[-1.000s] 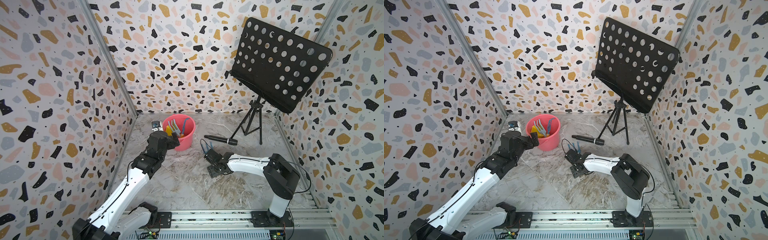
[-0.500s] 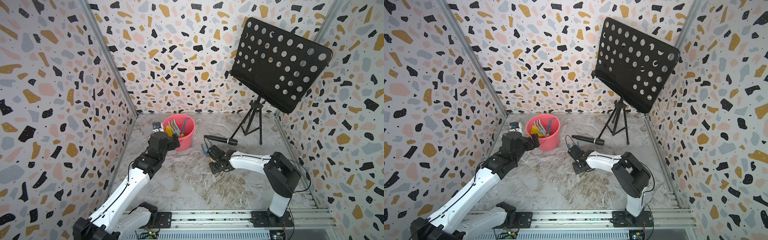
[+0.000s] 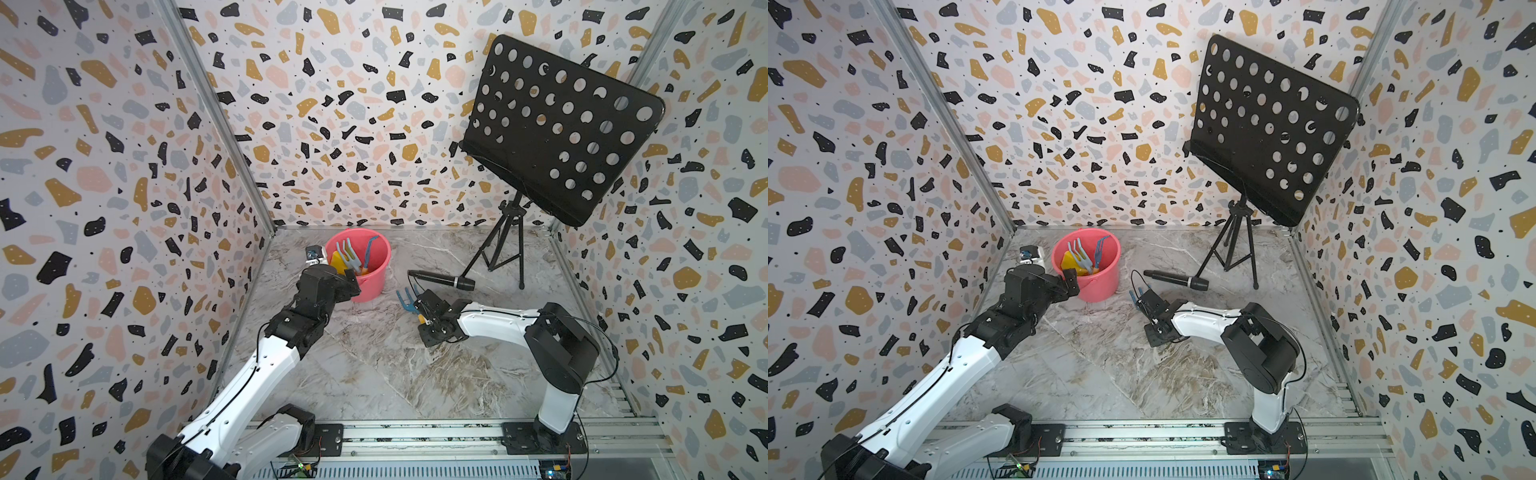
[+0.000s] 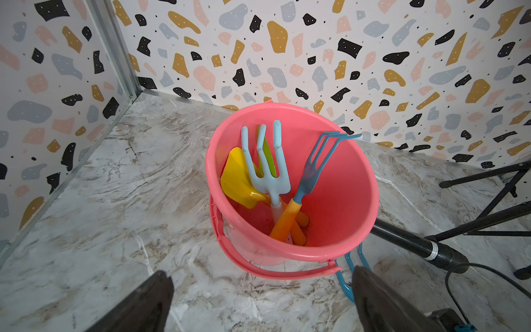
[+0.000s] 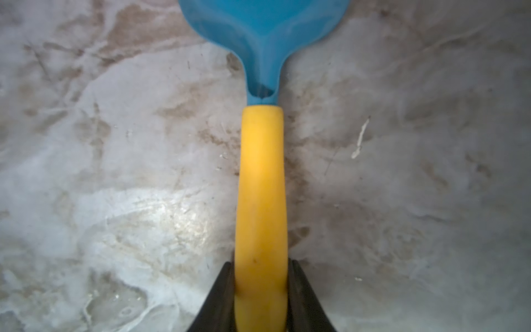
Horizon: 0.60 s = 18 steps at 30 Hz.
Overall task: Organize the gardening tools
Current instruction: Pick up the gardening tool from the center of the board.
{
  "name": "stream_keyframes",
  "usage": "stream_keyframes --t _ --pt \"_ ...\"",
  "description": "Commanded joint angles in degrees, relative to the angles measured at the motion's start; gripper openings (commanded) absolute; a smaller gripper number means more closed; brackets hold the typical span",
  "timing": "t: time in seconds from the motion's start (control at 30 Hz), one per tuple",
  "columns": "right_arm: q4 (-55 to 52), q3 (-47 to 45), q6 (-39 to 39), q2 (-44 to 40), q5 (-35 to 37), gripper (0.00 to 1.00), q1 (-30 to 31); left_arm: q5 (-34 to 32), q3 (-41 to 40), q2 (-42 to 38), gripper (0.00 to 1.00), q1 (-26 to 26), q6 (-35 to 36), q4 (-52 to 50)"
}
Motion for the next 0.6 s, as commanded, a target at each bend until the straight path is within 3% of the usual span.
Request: stream_keyframes --t 0.0,0.27,0.57 --pt "-2.1 -0.1 -0.6 0.0 -0.5 0.11 0.1 -0.2 -0.5 -0.8 0.99 0.2 -0.3 0.8" --pt "0.1 -2.5 -1.8 -4.6 -0.5 0.0 0.1 1.6 -0.3 -0.6 0.99 0.2 -0.3 1.0" --pt "6.6 -8.5 -3.1 -12.8 0.7 0.0 0.1 9.5 0.6 -0.4 0.99 0.3 -0.5 1.2"
